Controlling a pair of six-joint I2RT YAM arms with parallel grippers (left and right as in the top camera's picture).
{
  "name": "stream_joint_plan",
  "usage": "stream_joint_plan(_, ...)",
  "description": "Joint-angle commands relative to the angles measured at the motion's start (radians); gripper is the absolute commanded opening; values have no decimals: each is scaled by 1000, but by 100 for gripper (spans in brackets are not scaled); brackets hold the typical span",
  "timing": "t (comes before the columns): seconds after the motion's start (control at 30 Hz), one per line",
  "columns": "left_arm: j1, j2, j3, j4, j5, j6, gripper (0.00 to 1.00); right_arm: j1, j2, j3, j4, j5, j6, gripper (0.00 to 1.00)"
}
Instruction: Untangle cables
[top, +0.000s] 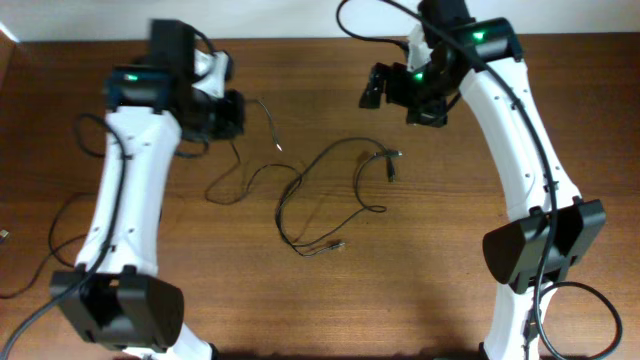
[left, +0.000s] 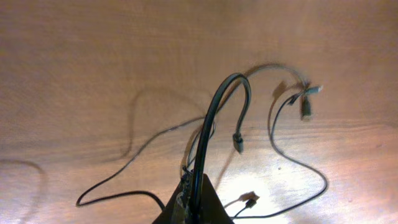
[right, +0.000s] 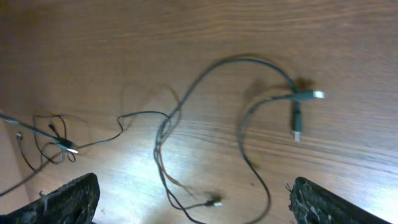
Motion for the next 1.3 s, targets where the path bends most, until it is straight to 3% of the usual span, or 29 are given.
stream_joint_plan(0.0,-98,34,-125,26,-150,-93,0,-26,-13,2,-16,7,-56,99)
stream_joint_plan(0.17,-200,48,-273,128,-258,-125,0,-32,-13,2,-22,8,-80,99)
stream_joint_plan(0.67,-307,65,-669,597,-257,-101,11,-32,-13,2,-23,30,-87,99)
stream_joint_plan(0.73,-307,68,-703,639,-257,-70,17,-32,-13,2,-23,30,-87,99)
stream_joint_plan(0.87,-307,70,-755,706,-314,-65,43,-32,-13,2,-23,30,-87,99)
stream_joint_plan(0.93,-307,70,-758,726,-345,-64,50,-32,-13,2,-23,30,-87,99)
stream_joint_plan(1.03,-307,70,-761,750,-347,-64,49,-32,-13,2,-23,30,-87,99)
stream_joint_plan(1.27,-307,98,-763,759,-343,-65,33,-32,-13,2,-26,30,-113,99)
